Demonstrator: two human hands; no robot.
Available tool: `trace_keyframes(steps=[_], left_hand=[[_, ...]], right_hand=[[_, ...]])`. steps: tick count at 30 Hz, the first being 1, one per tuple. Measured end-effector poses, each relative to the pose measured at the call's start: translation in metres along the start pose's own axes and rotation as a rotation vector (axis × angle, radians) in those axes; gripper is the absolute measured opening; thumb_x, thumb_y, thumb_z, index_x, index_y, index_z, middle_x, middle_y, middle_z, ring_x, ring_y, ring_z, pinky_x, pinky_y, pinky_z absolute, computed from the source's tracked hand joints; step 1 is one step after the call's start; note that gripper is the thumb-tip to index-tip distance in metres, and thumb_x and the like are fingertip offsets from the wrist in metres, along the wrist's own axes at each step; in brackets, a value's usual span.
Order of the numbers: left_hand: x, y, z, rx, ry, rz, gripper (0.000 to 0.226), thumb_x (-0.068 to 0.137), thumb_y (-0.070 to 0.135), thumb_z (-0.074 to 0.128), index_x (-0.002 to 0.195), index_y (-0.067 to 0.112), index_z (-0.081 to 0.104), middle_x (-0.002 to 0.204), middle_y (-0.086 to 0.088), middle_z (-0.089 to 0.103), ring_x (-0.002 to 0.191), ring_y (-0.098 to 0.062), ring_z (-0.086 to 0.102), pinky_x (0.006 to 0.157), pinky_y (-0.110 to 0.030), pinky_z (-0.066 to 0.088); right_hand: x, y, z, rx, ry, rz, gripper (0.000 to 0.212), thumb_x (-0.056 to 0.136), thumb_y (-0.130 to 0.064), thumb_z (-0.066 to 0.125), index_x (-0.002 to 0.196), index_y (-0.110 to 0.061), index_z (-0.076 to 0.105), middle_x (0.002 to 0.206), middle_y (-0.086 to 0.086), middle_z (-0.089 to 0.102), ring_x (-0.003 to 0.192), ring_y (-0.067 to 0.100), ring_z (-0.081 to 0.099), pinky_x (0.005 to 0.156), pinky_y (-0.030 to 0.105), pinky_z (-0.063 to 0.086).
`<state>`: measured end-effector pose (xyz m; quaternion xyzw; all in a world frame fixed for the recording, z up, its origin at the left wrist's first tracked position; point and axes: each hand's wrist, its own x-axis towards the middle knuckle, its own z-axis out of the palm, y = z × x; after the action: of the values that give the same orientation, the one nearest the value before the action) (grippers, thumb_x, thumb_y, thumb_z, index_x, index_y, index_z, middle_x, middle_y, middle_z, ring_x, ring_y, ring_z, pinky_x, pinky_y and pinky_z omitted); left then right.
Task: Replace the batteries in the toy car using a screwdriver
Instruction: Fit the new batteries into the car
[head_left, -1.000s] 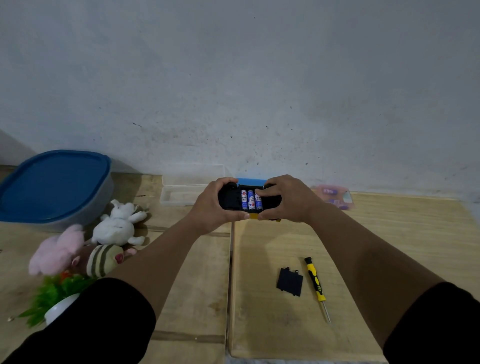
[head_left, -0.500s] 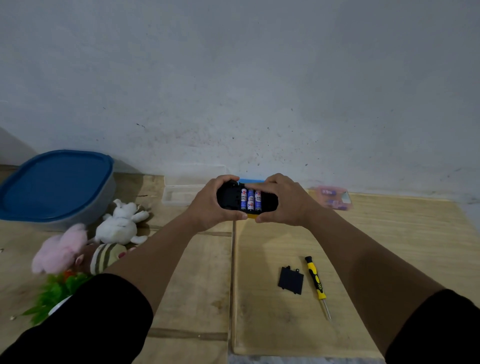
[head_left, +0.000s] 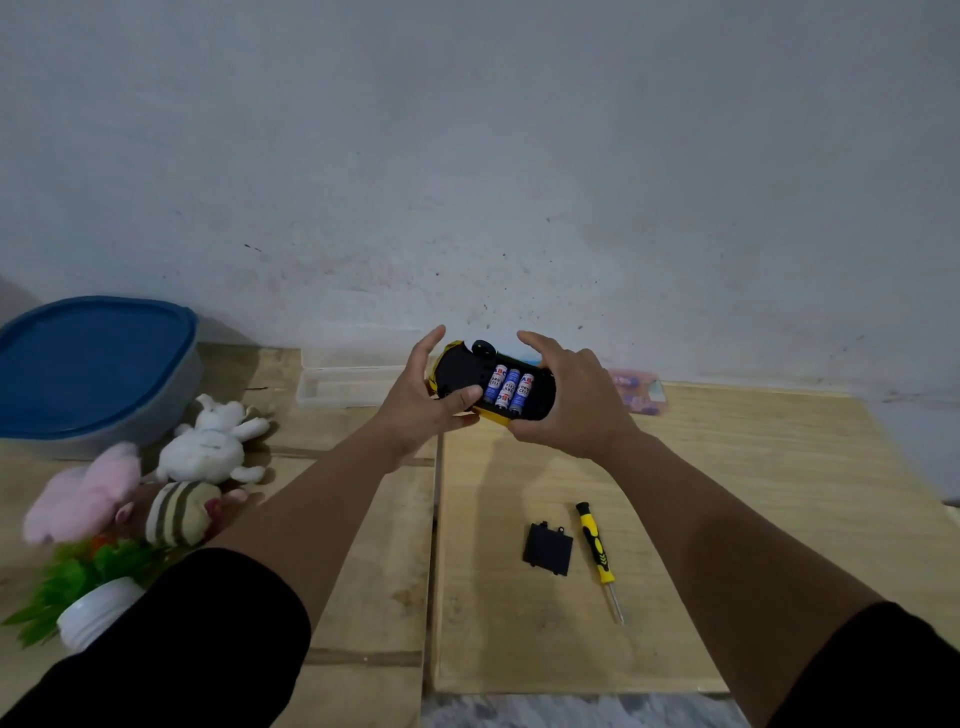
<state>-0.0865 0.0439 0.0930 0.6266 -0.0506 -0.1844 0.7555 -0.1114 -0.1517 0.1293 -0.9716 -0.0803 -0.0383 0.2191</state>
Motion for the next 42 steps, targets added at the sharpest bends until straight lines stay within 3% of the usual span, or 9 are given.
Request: trace_keyframes(steps=[4,9,13,19,23,28,31,38,42], left_hand=[[0.001,0.002,0.011,-0.038,0.022,0.006,0.069,0.086,0.005,0.062,0.137,0.04,0.031,0.126,-0.019,0.054,0.105,-0.029,0.063,0.077,-0.04,0.059],[-0.003,0.0,0.023,0.019,0.085,0.003,0.065,0.092,0.006,0.055,0.142,0.037,0.027,0.115,-0.019,0.059,0.096,-0.026,0.065,0.072,-0.033,0.059],[-0.009,-0.007,0.046,0.084,0.149,0.007,0.057,0.093,0.012,0.055,0.14,0.034,0.033,0.116,-0.021,0.06,0.096,-0.026,0.066,0.071,-0.031,0.058],[-0.019,-0.019,0.073,0.123,0.171,0.01,0.042,0.095,0.023,0.053,0.131,0.04,0.04,0.121,-0.019,0.058,0.103,-0.028,0.064,0.08,-0.04,0.057],[-0.025,-0.017,0.086,0.095,0.156,-0.068,0.054,0.09,0.023,0.06,0.134,0.043,0.037,0.126,-0.015,0.057,0.108,-0.03,0.062,0.085,-0.043,0.055],[-0.037,-0.023,0.09,0.357,0.116,-0.14,0.074,0.081,0.028,0.072,0.137,0.049,0.029,0.139,-0.002,0.047,0.12,-0.02,0.05,0.075,-0.024,0.053],[-0.045,-0.034,0.089,0.22,0.073,-0.265,0.088,0.075,0.021,0.078,0.135,0.057,0.025,0.132,-0.005,0.052,0.115,-0.028,0.056,0.083,-0.049,0.055],[-0.054,-0.056,0.077,0.222,-0.028,-0.257,0.093,0.081,0.012,0.071,0.141,0.056,0.015,0.134,0.002,0.048,0.116,-0.026,0.057,0.08,-0.054,0.055],[-0.059,-0.069,0.061,0.232,-0.049,-0.287,0.088,0.086,0.011,0.065,0.14,0.058,0.013,0.137,0.005,0.047,0.118,-0.023,0.056,0.08,-0.052,0.055]], right_hand=[[-0.003,0.001,-0.007,0.229,-0.059,0.016,0.082,0.067,-0.037,0.081,0.137,-0.032,0.039,0.114,0.004,0.045,0.1,0.011,0.046,0.073,0.009,0.036],[-0.012,0.013,-0.022,0.509,-0.342,0.078,0.049,0.091,-0.03,0.058,0.136,-0.041,0.043,0.127,0.001,0.056,0.109,0.014,0.055,0.084,0.025,0.049],[-0.021,0.028,-0.026,0.55,-0.497,0.125,0.052,0.095,-0.02,0.053,0.138,-0.045,0.036,0.113,0.001,0.059,0.087,0.01,0.056,0.061,0.021,0.042],[-0.029,0.048,-0.028,0.597,-0.511,0.141,0.058,0.093,-0.021,0.056,0.138,-0.048,0.033,0.111,0.003,0.062,0.099,0.026,0.059,0.068,0.028,0.044],[-0.034,0.055,-0.025,0.641,-0.499,0.152,0.063,0.092,-0.019,0.058,0.141,-0.047,0.03,0.102,0.003,0.065,0.089,0.021,0.06,0.067,0.027,0.045],[-0.042,0.058,-0.019,0.675,-0.472,0.121,0.061,0.093,-0.015,0.056,0.142,-0.04,0.031,0.122,0.01,0.059,0.075,0.003,0.056,0.05,0.007,0.042],[-0.048,0.06,-0.012,0.694,-0.498,0.128,0.061,0.093,-0.012,0.055,0.142,-0.038,0.032,0.122,0.01,0.059,0.073,0.003,0.055,0.046,0.005,0.04],[-0.067,0.063,0.013,0.781,-0.511,0.201,0.065,0.092,-0.016,0.059,0.143,-0.043,0.028,0.106,0.005,0.064,0.076,0.004,0.058,0.052,0.008,0.044],[-0.077,0.075,0.041,0.695,-0.324,0.247,0.068,0.09,-0.035,0.059,0.146,-0.041,0.021,0.116,0.004,0.063,0.103,0.017,0.057,0.088,0.031,0.046]])
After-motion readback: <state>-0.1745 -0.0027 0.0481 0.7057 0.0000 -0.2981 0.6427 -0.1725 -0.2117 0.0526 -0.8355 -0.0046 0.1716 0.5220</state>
